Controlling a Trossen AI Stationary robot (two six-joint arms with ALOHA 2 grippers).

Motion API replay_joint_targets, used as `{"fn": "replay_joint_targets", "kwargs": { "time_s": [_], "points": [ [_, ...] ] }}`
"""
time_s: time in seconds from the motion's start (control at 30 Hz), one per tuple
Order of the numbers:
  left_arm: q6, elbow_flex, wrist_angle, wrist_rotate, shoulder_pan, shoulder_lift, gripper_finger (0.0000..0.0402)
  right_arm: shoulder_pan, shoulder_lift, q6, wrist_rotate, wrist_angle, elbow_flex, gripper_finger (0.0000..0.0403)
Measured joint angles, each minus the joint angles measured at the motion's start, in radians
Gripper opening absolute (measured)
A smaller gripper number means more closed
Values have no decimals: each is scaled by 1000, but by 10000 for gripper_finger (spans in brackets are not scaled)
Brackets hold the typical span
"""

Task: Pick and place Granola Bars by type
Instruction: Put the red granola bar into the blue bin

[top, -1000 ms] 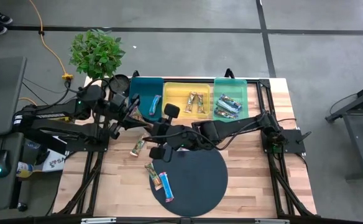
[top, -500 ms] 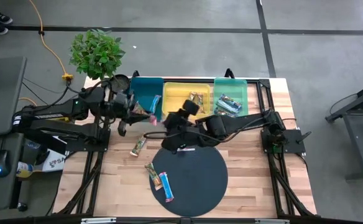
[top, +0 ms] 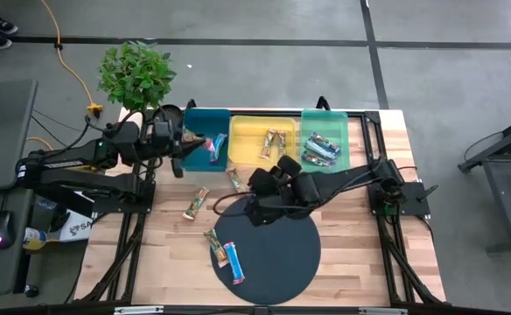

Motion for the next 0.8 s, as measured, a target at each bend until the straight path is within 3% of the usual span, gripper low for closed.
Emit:
{"fn": "replay_joint_targets", "kwargs": {
  "time_s": [0.2,0.37,0.63,0.8],
  "points": [
    [59,0,-43,-171,5,15,83,7,1,141,-59,-64,-35,191],
    [78,1,-86,-165,114,37,83,7,1,187,-83,-91,-38,191],
    [22,0,-129,89,440,163,83,7,-5,206,-87,-95,-38,191],
    [-73,0,-149,236,578,291,83,7,-5,223,-91,-95,-38,191]
  ]
}}
